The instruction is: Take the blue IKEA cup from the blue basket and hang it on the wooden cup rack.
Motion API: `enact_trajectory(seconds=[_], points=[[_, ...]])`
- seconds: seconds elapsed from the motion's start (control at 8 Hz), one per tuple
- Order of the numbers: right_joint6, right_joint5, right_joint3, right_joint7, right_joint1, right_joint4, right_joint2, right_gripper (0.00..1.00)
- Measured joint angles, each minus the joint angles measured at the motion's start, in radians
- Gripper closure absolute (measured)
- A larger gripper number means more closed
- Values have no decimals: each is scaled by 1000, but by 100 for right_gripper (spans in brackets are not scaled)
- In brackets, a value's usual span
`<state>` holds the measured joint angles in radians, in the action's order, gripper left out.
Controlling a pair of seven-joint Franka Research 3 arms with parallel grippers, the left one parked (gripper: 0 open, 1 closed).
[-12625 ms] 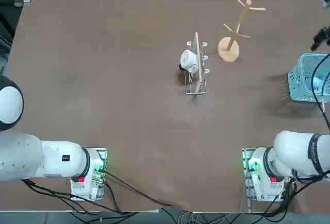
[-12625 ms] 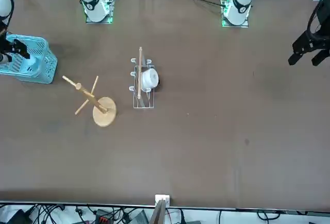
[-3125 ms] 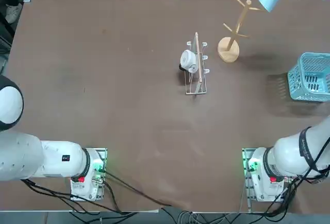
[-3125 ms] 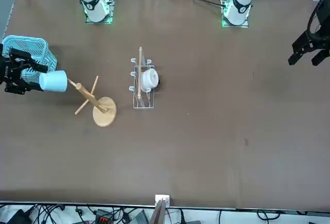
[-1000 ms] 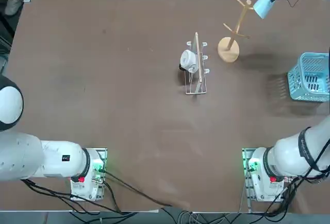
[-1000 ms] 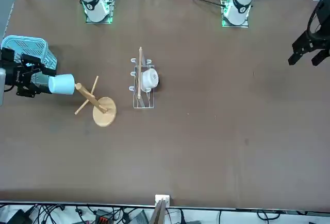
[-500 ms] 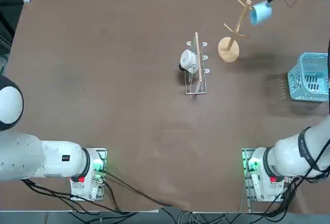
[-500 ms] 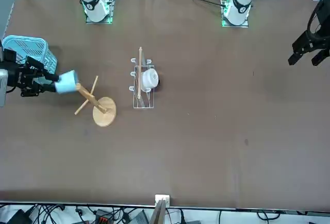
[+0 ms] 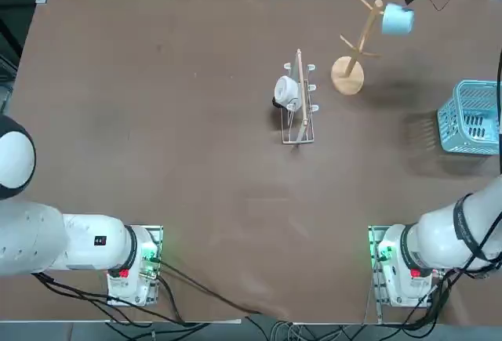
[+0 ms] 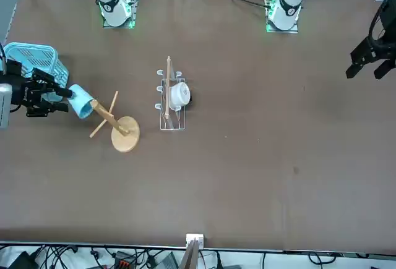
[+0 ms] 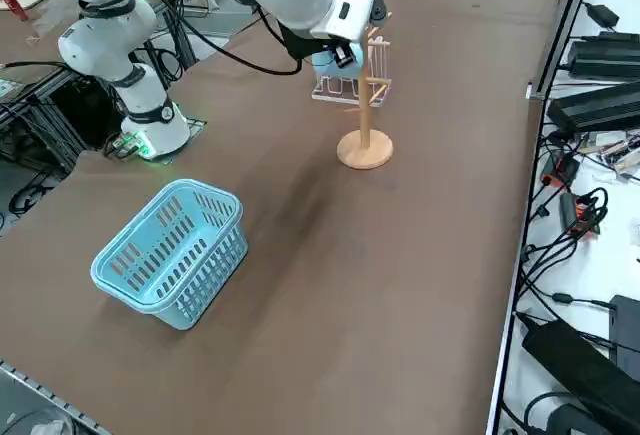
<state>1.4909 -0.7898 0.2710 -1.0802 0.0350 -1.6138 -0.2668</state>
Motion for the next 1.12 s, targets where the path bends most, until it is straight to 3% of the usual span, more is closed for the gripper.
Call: enact_trajectory(seconds=[0.25, 0.88, 1.12], points=[[1, 0, 1, 0, 0, 0, 0, 6], [6, 21, 8, 64, 1, 36, 15, 0], [4, 135, 6, 244, -6, 82, 62, 0]])
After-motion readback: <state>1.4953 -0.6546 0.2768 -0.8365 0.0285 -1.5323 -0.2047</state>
